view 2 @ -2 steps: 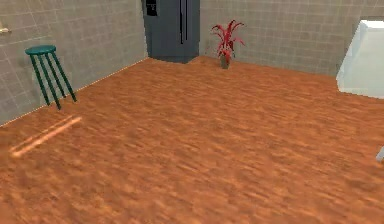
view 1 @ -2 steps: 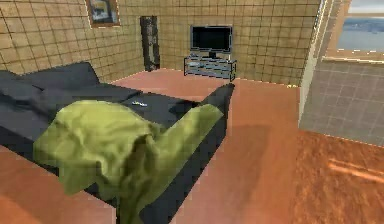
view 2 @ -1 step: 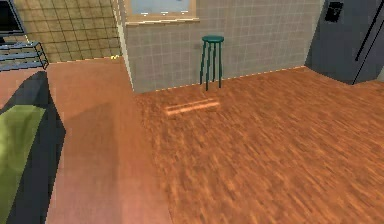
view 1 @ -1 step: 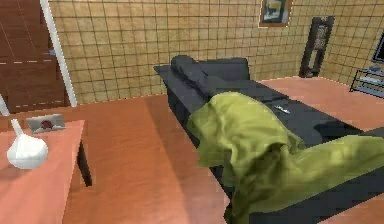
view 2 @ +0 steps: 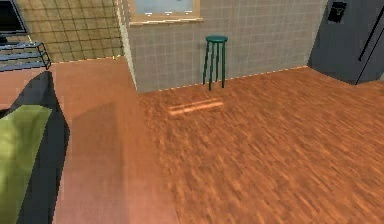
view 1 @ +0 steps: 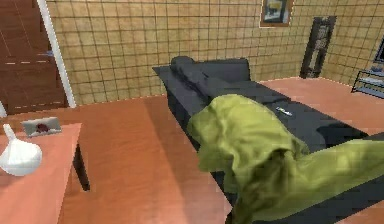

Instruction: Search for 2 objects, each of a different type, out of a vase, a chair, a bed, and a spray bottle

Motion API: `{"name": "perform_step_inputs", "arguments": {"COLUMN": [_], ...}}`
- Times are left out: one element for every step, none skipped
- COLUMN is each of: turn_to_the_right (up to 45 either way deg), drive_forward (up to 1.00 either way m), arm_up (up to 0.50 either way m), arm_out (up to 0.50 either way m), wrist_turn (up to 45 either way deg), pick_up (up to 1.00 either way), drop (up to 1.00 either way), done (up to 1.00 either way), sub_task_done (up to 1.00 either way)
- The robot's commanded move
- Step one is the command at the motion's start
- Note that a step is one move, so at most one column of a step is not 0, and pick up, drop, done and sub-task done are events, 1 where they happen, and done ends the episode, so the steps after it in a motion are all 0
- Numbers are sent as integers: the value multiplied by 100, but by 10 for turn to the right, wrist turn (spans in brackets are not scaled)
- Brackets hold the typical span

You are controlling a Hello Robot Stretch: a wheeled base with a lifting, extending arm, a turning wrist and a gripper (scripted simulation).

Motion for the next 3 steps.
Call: {"name": "perform_step_inputs", "arguments": {"turn_to_the_right": [-450,-390,0], "drive_forward": [0,0,0], "arm_up": [0,0,0], "arm_out": [0,0,0], "wrist_turn": [0,0,0], "pick_up": [0,0,0], "drop": [0,0,0], "done": [0,0,100], "sub_task_done": [0,0,0]}}
